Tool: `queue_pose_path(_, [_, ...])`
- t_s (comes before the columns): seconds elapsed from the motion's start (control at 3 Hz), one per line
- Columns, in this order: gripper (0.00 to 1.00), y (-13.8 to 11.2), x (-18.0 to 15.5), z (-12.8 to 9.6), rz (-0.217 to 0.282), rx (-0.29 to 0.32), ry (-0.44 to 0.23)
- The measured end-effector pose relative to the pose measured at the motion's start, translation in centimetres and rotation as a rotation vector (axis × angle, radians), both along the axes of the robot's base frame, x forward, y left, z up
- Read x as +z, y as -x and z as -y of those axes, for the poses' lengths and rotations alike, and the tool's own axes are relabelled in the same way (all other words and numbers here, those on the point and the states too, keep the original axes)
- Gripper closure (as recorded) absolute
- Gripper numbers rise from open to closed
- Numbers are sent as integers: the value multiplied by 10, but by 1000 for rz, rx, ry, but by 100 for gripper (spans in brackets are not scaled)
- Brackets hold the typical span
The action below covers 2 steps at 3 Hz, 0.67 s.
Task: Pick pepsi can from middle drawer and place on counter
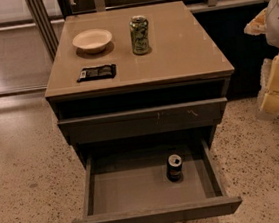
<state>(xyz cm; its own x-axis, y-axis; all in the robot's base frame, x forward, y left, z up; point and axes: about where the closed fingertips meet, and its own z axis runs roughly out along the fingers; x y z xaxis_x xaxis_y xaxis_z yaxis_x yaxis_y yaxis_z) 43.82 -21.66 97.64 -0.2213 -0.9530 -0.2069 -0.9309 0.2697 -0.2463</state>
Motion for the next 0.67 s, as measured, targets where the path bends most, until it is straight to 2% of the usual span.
queue_pose_path(0.33, [0, 0, 0, 0, 0, 0, 0])
queue_pose_path(0.67, [18, -8, -19, 0, 24, -14, -35])
